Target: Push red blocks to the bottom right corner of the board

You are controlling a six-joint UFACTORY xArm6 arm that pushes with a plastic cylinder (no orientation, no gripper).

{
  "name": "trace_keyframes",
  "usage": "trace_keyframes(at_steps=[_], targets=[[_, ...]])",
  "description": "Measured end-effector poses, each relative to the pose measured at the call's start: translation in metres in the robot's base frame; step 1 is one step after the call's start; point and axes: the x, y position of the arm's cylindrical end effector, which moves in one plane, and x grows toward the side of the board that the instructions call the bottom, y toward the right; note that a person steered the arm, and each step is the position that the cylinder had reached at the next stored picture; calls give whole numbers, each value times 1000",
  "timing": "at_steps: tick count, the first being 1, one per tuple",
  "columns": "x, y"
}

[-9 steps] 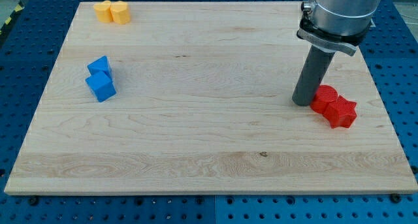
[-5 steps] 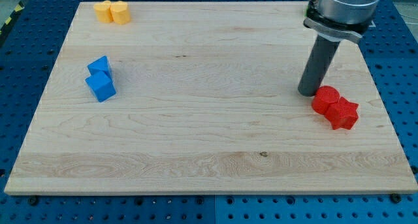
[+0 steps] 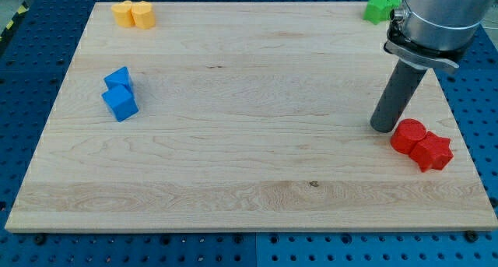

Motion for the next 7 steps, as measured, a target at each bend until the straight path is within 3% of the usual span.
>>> trace_keyframes(at_steps=[3, 7], targets=[[7, 45], [35, 61]])
